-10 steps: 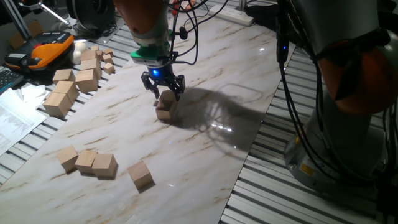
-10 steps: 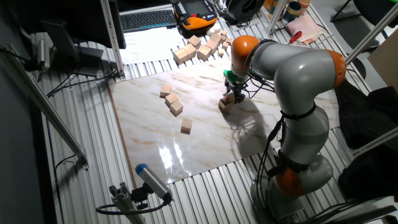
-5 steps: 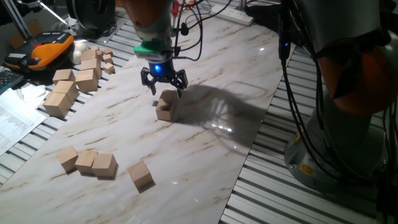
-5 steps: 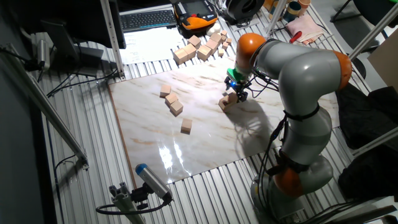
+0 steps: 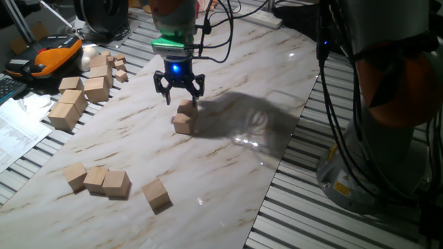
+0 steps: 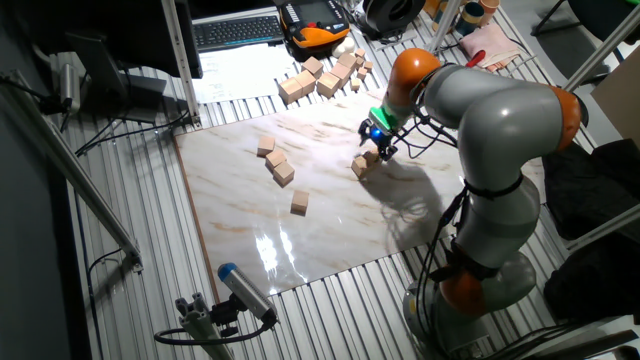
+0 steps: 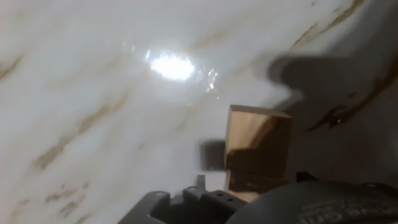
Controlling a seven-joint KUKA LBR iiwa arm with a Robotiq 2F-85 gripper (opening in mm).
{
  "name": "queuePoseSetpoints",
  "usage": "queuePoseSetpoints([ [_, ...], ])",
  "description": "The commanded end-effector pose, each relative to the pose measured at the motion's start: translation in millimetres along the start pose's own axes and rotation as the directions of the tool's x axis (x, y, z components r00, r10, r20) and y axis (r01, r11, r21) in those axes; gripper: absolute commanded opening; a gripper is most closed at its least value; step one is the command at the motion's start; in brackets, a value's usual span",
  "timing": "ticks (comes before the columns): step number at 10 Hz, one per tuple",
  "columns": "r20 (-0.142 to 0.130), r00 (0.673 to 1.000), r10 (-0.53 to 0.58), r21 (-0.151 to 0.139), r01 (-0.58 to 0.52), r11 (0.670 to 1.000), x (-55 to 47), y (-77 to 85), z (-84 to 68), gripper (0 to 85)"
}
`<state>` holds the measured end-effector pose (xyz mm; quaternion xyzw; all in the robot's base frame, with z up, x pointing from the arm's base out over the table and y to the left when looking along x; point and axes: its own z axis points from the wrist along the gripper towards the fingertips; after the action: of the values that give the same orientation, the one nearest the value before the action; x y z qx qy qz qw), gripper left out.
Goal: Stack the blocks into a pyramid shape
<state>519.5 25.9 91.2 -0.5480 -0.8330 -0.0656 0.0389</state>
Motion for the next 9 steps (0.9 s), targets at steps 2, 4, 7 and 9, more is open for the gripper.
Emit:
queuePoseSetpoints([
  [2,-0.076,0.992,-0.105,-0.054,0.101,0.993,-1.3,-0.4,-4.0,0.0],
  [4,-0.104,0.981,-0.165,-0.062,0.159,0.985,-2.0,-0.1,-8.9,0.0],
  [7,-0.116,0.968,-0.221,-0.067,0.214,0.975,-3.6,0.4,-11.7,0.0],
  [9,-0.112,0.951,-0.289,-0.049,0.285,0.957,-3.6,0.4,-11.7,0.0],
])
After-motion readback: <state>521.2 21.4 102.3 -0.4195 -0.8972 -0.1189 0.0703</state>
